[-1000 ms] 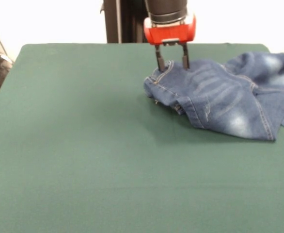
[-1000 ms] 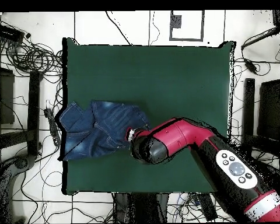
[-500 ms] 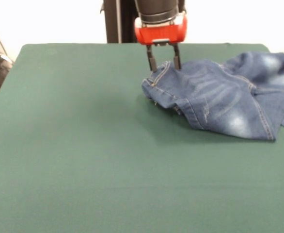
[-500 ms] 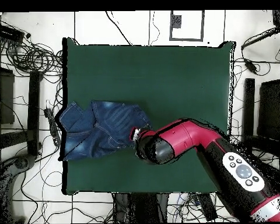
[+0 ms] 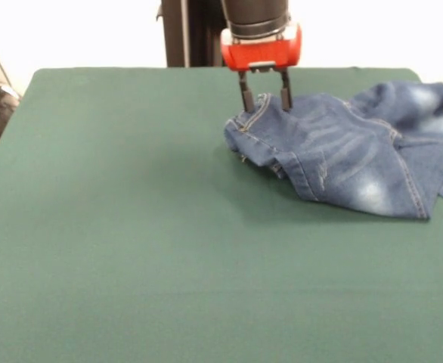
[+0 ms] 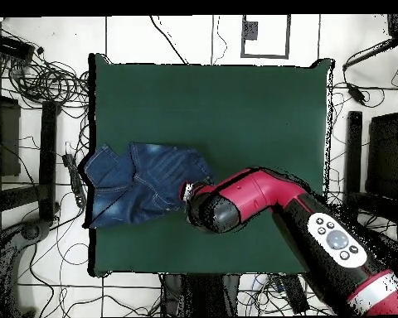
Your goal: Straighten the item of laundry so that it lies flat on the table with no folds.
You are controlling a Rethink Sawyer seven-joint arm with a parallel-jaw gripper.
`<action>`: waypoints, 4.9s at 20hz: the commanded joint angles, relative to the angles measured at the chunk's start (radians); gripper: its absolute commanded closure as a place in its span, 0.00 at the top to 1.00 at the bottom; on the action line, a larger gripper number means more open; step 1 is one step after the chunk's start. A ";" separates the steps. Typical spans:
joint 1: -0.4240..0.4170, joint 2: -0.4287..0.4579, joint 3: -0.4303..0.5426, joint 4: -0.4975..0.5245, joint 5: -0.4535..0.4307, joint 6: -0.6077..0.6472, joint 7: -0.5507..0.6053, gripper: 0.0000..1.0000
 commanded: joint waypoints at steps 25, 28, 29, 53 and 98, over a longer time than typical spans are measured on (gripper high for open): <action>0.221 0.043 -0.137 -0.050 0.093 -0.059 0.035 0.00; 0.227 0.028 -0.144 -0.056 0.100 -0.048 0.024 0.00; 0.227 0.026 -0.145 -0.060 0.105 -0.040 0.016 0.00; 0.137 -0.027 -0.028 -0.392 0.297 0.564 -0.409 0.00; -0.004 -0.021 -0.037 -0.283 0.200 0.438 -0.692 0.00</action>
